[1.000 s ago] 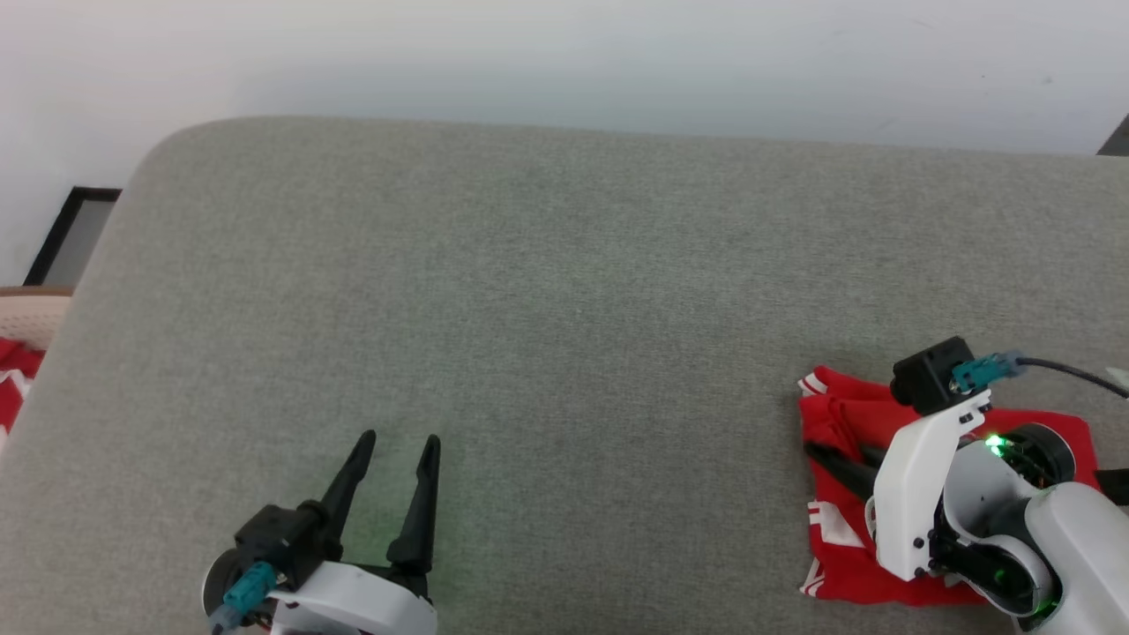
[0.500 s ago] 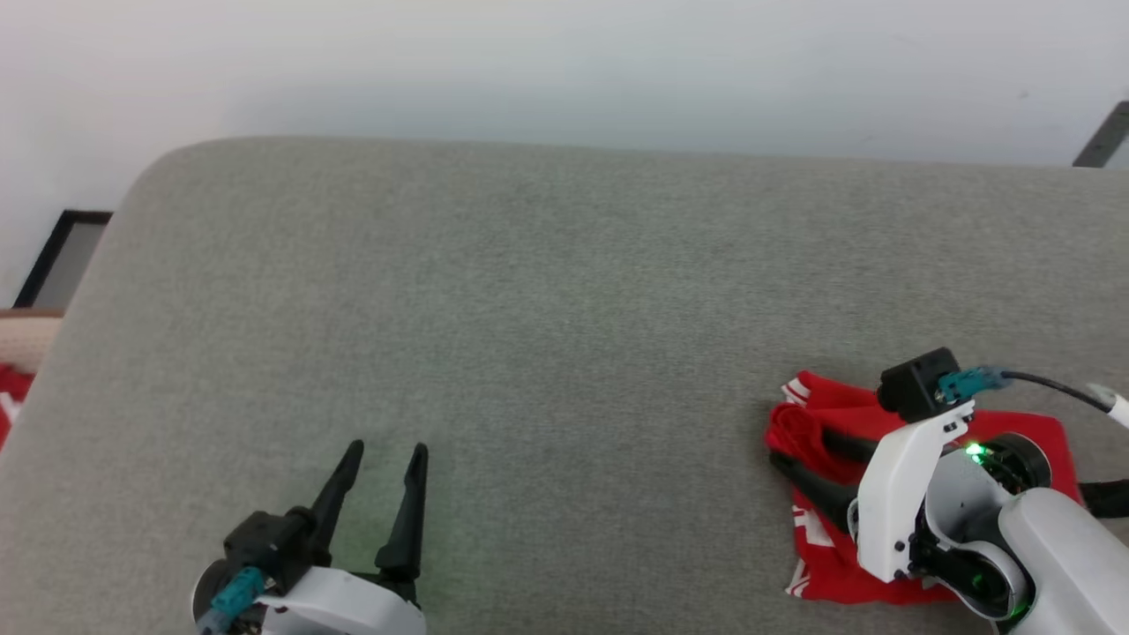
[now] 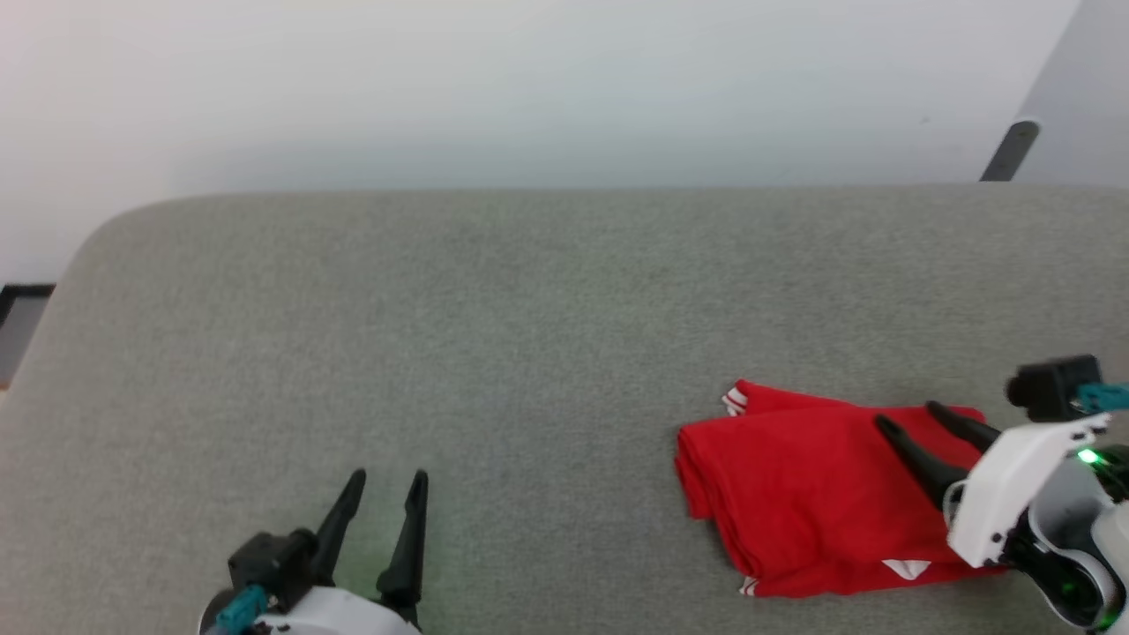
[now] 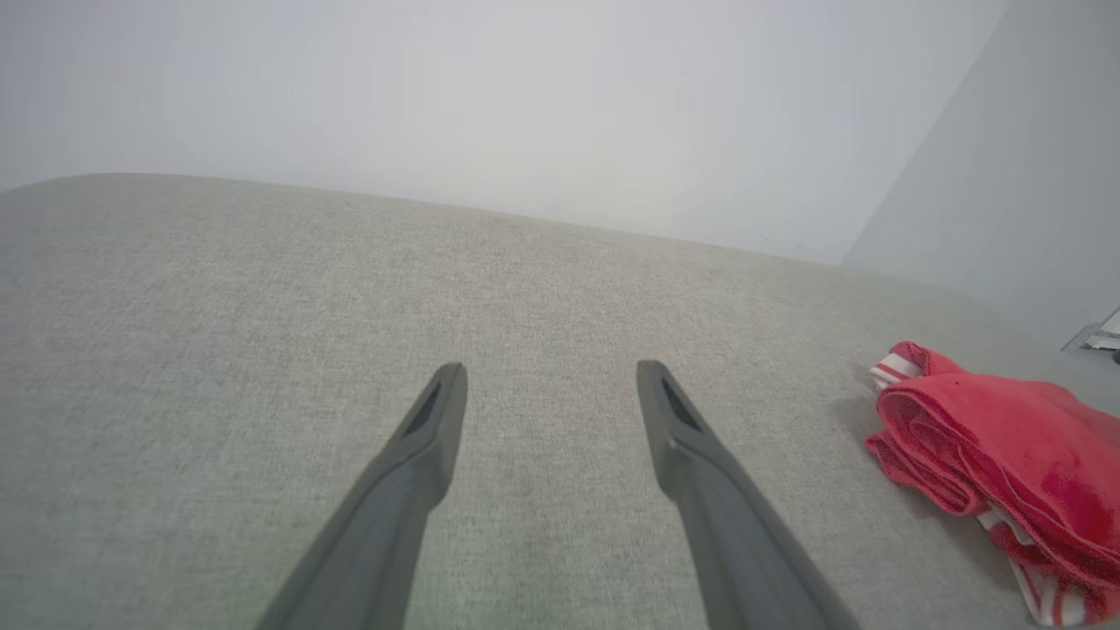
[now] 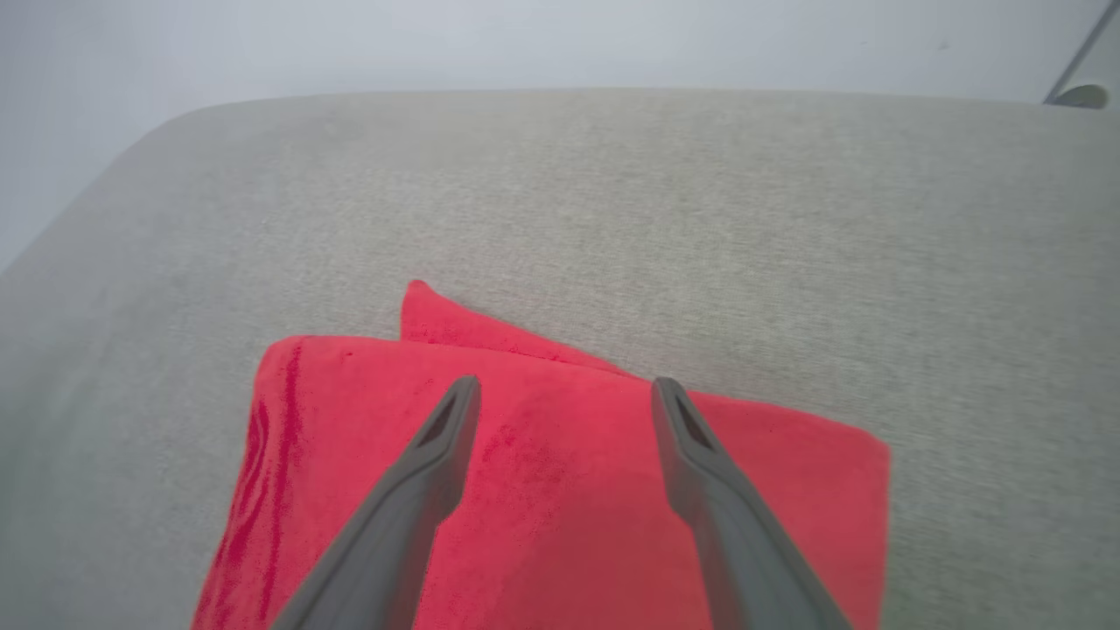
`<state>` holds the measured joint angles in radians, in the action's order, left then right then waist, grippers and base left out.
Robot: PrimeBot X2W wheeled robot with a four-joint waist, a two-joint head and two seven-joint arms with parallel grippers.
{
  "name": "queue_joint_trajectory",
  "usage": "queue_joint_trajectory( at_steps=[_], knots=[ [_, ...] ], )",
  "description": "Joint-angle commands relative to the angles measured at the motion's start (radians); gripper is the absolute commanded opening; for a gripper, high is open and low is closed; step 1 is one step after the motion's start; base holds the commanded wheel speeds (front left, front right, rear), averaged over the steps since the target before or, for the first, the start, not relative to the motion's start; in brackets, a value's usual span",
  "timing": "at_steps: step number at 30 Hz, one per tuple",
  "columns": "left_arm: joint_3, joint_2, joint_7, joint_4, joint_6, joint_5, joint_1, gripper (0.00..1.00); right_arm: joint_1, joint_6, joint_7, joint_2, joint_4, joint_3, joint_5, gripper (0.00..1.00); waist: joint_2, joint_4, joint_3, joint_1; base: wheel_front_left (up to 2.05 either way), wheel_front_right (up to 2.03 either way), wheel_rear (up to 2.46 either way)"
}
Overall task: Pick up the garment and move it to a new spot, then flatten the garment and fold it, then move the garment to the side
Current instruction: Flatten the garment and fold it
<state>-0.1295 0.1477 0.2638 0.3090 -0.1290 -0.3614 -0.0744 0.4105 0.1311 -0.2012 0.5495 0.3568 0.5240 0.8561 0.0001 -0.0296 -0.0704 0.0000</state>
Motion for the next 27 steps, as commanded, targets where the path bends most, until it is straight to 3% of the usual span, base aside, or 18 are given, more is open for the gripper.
queue_joint_trajectory(
  at_steps=[1,7,14,18,27],
  knots=[
    [-0.002,0.002,0.000,0.009,-0.003,-0.007,0.018,1.00,-0.010,-0.001,0.032,0.003,0.023,-0.004,-0.004,1.00,-0.0001,0.025,0.026,0.0000,0.00,0.00,0.00],
    [0.012,0.015,0.000,0.037,-0.003,-0.005,0.035,1.00,-0.016,-0.001,0.213,-0.022,0.150,-0.043,-0.030,1.00,-0.0001,0.056,0.062,0.0000,0.00,0.00,0.00],
    [0.065,0.029,0.000,0.009,-0.003,0.023,0.077,1.00,-0.060,-0.001,0.399,-0.067,0.170,-0.041,-0.070,1.00,-0.0001,0.084,0.090,0.0000,0.00,0.00,0.00],
    [0.086,0.029,0.000,-0.031,-0.003,0.039,0.109,1.00,-0.103,-0.001,0.448,-0.080,0.148,-0.074,-0.100,1.00,-0.0001,0.089,0.100,0.0000,0.00,0.00,0.00],
    [0.109,0.023,0.000,-0.131,-0.003,0.052,0.186,1.00,-0.249,-0.001,0.466,-0.127,0.018,-0.258,-0.190,1.00,-0.0001,0.076,0.117,0.0000,0.00,0.00,0.00]
  ],
)
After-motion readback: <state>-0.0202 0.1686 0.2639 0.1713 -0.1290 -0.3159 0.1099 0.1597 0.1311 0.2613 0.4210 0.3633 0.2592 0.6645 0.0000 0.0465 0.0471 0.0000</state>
